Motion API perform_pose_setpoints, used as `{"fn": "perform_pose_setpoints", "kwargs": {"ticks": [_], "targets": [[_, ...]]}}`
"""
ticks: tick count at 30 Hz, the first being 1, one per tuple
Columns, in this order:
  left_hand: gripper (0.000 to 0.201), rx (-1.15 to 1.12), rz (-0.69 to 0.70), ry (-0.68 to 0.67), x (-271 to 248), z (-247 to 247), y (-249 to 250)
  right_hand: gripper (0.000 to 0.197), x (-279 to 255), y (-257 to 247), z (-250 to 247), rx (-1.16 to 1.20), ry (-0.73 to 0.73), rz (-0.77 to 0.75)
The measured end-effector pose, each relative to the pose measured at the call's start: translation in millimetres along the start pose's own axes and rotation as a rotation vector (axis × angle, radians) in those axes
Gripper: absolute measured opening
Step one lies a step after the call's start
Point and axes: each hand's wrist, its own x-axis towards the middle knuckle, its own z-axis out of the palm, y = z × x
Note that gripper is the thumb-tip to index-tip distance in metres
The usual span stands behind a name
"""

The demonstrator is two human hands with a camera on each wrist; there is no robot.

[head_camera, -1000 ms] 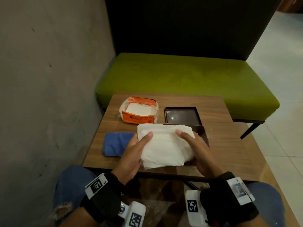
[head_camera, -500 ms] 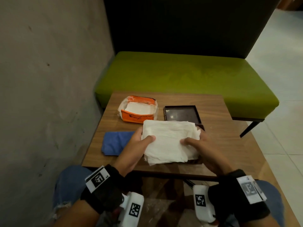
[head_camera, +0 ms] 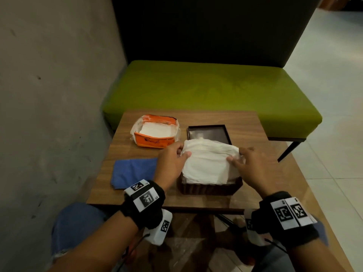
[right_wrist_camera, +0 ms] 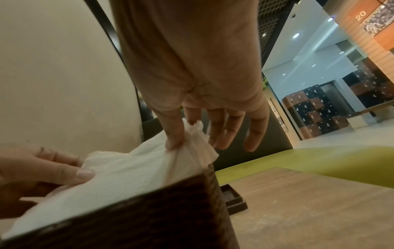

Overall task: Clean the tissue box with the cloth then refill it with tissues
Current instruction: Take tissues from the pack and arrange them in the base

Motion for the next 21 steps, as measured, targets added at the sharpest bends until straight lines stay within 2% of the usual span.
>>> {"fn": "perform_pose_setpoints", "kwargs": {"ticks": [2, 5, 8, 10, 13, 15, 18, 21], "targets": [[0.014, 0.114, 0.013, -0.031, -1.4, 1.2, -2.4, 0.037, 1.5, 5.4, 3.5, -0.141, -0.039, 0.021], [0.018, 0.298, 0.072, -0.071, -1.8, 0.6, -1.6, 0.034, 1.3, 1.9, 4.2, -0.274, -0.089, -0.008], [0.027, 0.603, 0.151, -0.151, 0.1, 2.4, 8.1, 0.035, 1.5, -2.3, 4.4, -0.456, -0.145, -0.020], [0.034, 0.775, 0.194, -0.155, 1.3, 3.8, 13.1, 0.037, 2.3, -4.1, 5.9, -0.530, -0.143, -0.031], [0.045, 0.780, 0.229, -0.064, -1.2, 5.3, 15.0, 0.046, -2.8, -10.1, 7.3, -0.451, -0.025, -0.059], [0.038, 0.740, 0.275, -0.047, -4.7, 4.7, 14.4, 0.044, -7.8, -14.2, 7.0, -0.343, 0.044, -0.116], [0.028, 0.779, 0.243, -0.124, -7.0, 3.2, 9.1, 0.030, -12.9, -16.9, 9.6, -0.363, 0.005, -0.182], [0.030, 0.809, 0.194, -0.157, -3.7, 2.4, 3.0, 0.031, -10.4, -14.6, 15.2, -0.479, -0.045, -0.123]]}}
